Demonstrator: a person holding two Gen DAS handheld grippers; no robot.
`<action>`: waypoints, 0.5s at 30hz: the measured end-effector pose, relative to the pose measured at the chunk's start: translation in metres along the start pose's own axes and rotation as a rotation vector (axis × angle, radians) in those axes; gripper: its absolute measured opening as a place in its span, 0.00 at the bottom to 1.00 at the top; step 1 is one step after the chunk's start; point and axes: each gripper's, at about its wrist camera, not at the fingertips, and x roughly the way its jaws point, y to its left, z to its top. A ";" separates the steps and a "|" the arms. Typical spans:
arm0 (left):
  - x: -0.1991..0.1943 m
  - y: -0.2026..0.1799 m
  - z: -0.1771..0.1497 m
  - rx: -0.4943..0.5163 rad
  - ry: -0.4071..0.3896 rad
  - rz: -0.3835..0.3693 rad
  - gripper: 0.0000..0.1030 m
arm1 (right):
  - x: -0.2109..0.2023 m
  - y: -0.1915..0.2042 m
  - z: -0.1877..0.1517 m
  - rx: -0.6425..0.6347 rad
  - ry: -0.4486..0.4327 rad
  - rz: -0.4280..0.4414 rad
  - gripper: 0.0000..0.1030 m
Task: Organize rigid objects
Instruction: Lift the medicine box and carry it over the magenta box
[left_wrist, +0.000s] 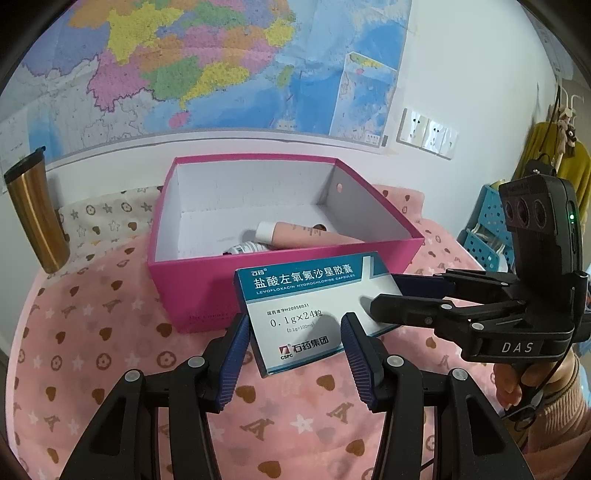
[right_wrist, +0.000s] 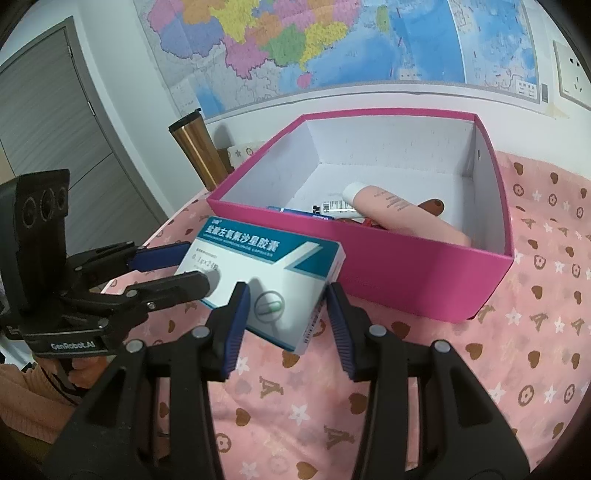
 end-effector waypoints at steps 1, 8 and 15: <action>0.000 0.000 0.001 0.000 -0.001 0.000 0.50 | 0.000 0.000 0.001 0.000 -0.001 0.000 0.45; 0.001 0.000 0.004 0.008 -0.008 0.003 0.50 | -0.003 0.000 0.004 -0.004 -0.010 -0.005 0.45; 0.001 0.001 0.007 0.011 -0.016 0.005 0.50 | 0.000 0.001 0.009 -0.006 -0.016 -0.003 0.45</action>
